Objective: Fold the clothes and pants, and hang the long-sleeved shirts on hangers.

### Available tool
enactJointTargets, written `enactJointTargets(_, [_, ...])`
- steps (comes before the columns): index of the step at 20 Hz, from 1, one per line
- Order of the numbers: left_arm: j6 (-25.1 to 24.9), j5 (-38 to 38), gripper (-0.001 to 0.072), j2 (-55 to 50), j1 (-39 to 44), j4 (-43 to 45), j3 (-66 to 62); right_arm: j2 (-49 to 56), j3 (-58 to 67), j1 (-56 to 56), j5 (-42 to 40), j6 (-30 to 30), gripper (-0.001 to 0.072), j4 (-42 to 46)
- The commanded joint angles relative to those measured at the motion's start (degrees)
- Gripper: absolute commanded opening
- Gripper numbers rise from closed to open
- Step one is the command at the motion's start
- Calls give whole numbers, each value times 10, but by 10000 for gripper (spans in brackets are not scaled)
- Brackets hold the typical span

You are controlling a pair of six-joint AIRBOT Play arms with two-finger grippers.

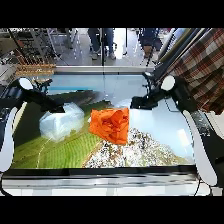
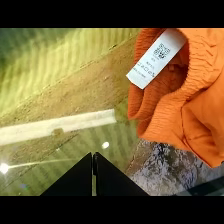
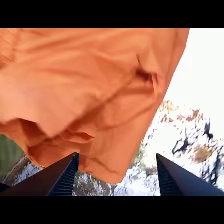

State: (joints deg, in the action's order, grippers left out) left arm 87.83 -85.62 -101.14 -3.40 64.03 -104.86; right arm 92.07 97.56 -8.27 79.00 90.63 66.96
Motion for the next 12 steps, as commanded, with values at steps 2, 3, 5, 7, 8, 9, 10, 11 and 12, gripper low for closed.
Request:
enactJointTargets(2, [-20, -17, 12, 5, -2, -30, 0, -12, -193, 37, -82, -25, 564, -82])
enactJointTargets(3, [-26, -16, 12, 5, -2, -44, 0, -12, -233, 41, -105, -54, 562, -111])
enactJointTargets(5, [-35, -16, 12, 5, -2, -76, 0, -7, -291, 51, -141, -119, 561, -166])
enactJointTargets(7, [-39, -16, 12, 5, -2, -98, 0, 11, -315, 58, -162, -172, 556, -211])
enactJointTargets(8, [-47, -16, 12, 5, -2, -109, 0, 28, -315, 59, -162, -196, 510, -232])
enactJointTargets(9, [-47, -17, 12, 5, -2, -117, 0, 43, -314, 59, -165, -218, 500, -256])
enactJointTargets(10, [-47, -17, 12, 5, -2, -123, 0, 59, -314, 59, -167, -246, 501, -288])
enactJointTargets(11, [-47, -17, 12, 5, -1, -125, 0, 71, -314, 57, -168, -266, 501, -315])
enactJointTargets(12, [-47, -17, 12, 5, -1, -127, 0, 82, -314, 55, -170, -274, 501, -336])
